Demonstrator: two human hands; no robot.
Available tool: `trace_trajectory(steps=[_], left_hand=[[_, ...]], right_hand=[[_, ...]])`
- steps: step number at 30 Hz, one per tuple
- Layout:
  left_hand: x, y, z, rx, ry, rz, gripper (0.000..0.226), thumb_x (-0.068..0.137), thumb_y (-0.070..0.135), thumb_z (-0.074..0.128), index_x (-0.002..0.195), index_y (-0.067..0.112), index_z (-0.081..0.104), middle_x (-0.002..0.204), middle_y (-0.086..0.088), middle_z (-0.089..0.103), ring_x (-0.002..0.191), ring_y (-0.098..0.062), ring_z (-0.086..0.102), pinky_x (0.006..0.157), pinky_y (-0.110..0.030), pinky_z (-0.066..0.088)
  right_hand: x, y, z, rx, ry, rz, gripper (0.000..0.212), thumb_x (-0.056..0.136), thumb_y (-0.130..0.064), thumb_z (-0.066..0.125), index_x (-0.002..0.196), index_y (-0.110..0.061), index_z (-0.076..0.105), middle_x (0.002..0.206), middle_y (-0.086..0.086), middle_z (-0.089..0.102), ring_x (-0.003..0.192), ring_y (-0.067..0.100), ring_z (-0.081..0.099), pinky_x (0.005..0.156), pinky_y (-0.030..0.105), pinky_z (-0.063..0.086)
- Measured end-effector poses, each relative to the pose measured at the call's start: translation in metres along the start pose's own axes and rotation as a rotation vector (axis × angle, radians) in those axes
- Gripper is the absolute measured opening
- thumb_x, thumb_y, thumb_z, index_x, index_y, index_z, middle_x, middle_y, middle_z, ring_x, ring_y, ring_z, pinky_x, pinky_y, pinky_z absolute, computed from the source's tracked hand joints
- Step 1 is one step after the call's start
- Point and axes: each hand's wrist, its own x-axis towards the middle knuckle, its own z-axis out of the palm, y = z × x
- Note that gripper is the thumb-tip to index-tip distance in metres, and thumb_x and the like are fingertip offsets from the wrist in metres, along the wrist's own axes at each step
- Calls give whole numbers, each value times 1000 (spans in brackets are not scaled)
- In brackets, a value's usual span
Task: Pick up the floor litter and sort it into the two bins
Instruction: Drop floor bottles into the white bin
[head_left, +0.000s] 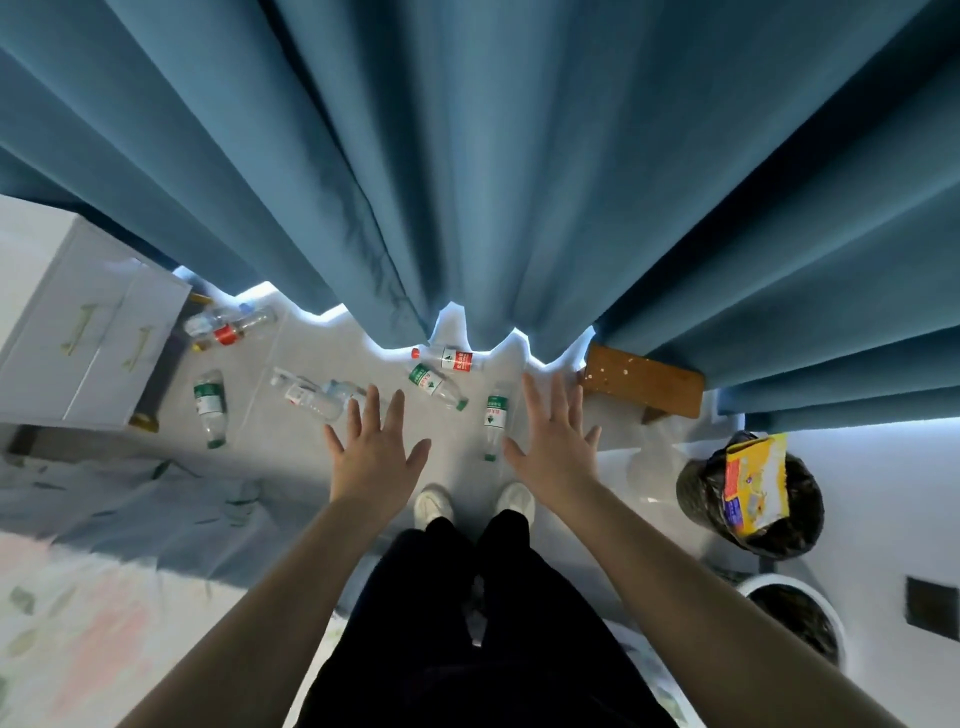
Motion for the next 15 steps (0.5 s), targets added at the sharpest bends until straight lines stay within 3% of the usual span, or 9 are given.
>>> trace_trajectory(steps=[5, 8, 11, 15], left_hand=[[50, 6, 29, -62, -170, -46, 70, 96, 52, 34, 152, 26, 0, 160, -5, -7, 147, -27, -2, 115, -54, 4], [104, 5, 62, -172, -250, -67, 71, 95, 50, 38, 152, 24, 3, 160, -9, 1, 146, -29, 8, 116, -52, 15], [184, -5, 120, -322, -344, -136, 74, 94, 47, 45, 152, 23, 5, 159, -10, 9, 145, -30, 14, 114, -50, 23], [297, -25, 214, -310, -372, -188, 78, 92, 45, 49, 152, 22, 3, 157, -12, 15, 142, -34, 23, 109, -52, 31]], right_hand=[[66, 10, 31, -47, -122, 79, 83, 95, -45, 47, 150, -36, -14, 159, 1, -20, 146, 35, -12, 109, 67, 15], [114, 17, 71, -34, -143, 145, 84, 94, -44, 48, 149, -36, -15, 159, 3, -20, 146, 37, -9, 109, 68, 18], [174, 28, 129, -19, -156, 205, 88, 93, -46, 51, 149, -36, -17, 159, 4, -20, 146, 40, -8, 108, 69, 21], [256, 47, 234, 115, -158, 368, 94, 91, -46, 57, 149, -36, -17, 159, 4, -20, 146, 40, -5, 106, 69, 23]])
